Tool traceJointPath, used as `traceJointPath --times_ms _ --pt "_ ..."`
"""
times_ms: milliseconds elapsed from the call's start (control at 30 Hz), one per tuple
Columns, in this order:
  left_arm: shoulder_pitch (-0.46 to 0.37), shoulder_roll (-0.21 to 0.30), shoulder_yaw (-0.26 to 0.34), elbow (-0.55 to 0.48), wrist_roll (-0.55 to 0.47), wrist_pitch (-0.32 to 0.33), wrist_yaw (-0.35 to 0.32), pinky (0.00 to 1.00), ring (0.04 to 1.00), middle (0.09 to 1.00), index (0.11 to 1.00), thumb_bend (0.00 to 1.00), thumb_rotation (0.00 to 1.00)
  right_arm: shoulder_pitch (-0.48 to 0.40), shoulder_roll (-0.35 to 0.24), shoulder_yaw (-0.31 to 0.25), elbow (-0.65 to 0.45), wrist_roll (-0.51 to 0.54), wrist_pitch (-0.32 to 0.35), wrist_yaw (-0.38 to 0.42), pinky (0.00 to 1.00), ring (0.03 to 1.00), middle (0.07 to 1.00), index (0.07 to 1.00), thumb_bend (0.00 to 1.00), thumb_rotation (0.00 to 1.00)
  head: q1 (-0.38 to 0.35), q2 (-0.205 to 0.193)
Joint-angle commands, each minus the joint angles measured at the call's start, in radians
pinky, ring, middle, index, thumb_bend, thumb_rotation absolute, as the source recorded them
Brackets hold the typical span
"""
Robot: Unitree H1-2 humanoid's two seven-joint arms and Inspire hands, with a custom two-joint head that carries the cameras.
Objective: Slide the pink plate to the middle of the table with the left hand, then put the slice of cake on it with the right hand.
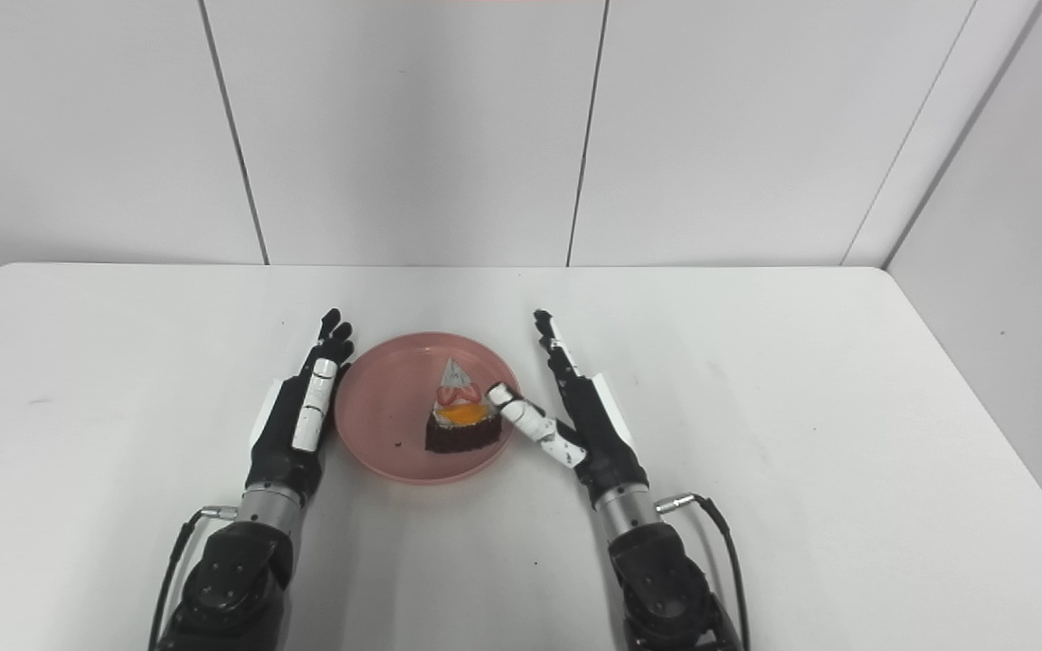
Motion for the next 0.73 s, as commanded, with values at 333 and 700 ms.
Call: traceJointPath --times_ms 333,700 --pt "0.037 0.004 0.003 0.024 -0.009 -0.024 -0.011 1.0 1.0 1.0 1.0 0.7 1.0 -0.023 0.042 -0.063 0.019 0.163 0.025 0.034 1.0 1.0 1.0 1.0 0.55 0.8 -0.007 -0.001" --pt "0.054 0.008 0.007 0.0 -0.039 -0.006 -0.041 1.0 1.0 1.0 1.0 0.67 1.0 -0.032 0.053 -0.094 0.074 0.186 -0.019 0.021 1.0 1.0 1.0 1.0 0.59 0.85 0.019 -0.007"
